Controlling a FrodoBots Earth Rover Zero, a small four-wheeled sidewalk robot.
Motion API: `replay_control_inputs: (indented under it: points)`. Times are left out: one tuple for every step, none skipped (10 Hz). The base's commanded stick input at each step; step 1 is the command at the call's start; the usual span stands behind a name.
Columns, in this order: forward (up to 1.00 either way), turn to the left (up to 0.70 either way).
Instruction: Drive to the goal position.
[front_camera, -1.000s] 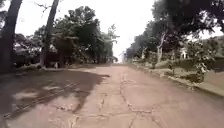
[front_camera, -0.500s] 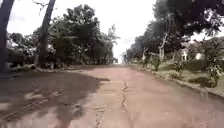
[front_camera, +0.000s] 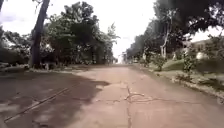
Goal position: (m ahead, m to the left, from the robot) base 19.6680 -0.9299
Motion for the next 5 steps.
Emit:
replay_control_inputs:
  points:
    - [1.00,-0.06]
    - [1.00,0.00]
    - [1.00,0.00]
    - [1.00,0.00]
    - [1.00,0.00]
